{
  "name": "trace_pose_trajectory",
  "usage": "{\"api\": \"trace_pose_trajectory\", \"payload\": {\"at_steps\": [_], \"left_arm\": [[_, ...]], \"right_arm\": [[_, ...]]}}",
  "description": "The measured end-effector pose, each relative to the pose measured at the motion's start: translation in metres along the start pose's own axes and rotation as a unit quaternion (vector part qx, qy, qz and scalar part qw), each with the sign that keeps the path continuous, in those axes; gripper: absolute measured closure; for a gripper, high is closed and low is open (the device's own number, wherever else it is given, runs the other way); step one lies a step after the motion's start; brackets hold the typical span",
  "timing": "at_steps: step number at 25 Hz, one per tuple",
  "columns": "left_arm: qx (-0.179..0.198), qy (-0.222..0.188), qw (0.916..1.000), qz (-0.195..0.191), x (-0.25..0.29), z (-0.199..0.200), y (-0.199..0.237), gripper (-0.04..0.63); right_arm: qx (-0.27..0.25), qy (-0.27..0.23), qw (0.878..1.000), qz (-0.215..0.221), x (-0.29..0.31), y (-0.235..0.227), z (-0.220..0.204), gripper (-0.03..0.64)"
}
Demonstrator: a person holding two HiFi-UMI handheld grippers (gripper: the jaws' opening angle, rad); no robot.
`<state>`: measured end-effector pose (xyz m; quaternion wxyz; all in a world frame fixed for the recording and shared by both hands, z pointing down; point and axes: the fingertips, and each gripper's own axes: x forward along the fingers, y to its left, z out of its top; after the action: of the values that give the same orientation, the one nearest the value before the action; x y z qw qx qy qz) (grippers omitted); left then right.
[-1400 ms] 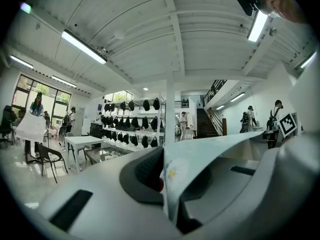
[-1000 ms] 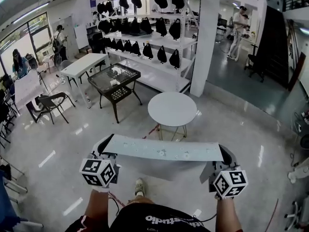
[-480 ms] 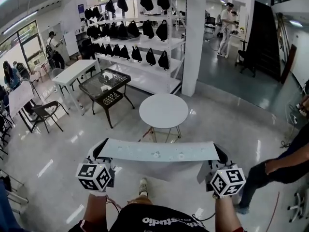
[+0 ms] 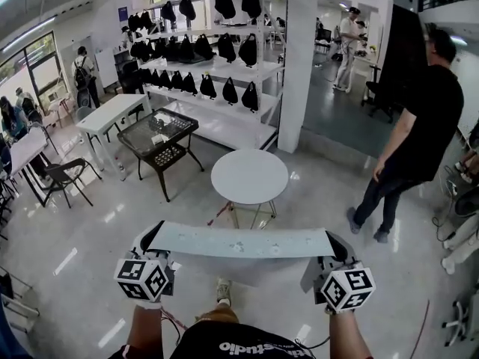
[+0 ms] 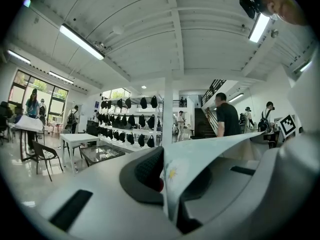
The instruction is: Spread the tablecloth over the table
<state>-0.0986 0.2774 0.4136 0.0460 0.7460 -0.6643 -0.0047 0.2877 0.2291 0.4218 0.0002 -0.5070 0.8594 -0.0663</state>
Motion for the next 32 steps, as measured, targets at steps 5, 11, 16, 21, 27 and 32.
{"api": "trace_pose_trajectory", "payload": {"at_steps": [5, 11, 16, 21, 27, 32], "left_arm": [[-0.002, -0.002, 1.0000, -0.006, 0.019, 0.000, 0.000, 0.575], [-0.006, -0.007, 0.9999, -0.010, 0.034, 0.002, 0.007, 0.575], [-0.011, -0.008, 0.9998, -0.017, 0.066, 0.009, 0.015, 0.575], [-0.015, -0.010, 0.9996, -0.022, 0.096, 0.013, 0.025, 0.575], [-0.024, -0.007, 0.9994, -0.022, 0.146, 0.013, 0.047, 0.575], [-0.020, 0.000, 0.9993, -0.030, 0.194, 0.021, 0.065, 0.575]], "right_arm": [[0.001, -0.006, 1.000, -0.005, 0.011, -0.009, 0.002, 0.591], [-0.002, -0.010, 1.000, -0.009, 0.024, -0.010, 0.006, 0.591], [0.005, -0.002, 1.000, -0.017, 0.049, -0.019, 0.011, 0.589], [0.006, 0.001, 1.000, -0.020, 0.076, -0.026, 0.017, 0.591], [0.002, 0.000, 1.000, -0.025, 0.127, -0.037, 0.023, 0.591], [0.002, 0.003, 1.000, -0.028, 0.173, -0.048, 0.036, 0.591]]}}
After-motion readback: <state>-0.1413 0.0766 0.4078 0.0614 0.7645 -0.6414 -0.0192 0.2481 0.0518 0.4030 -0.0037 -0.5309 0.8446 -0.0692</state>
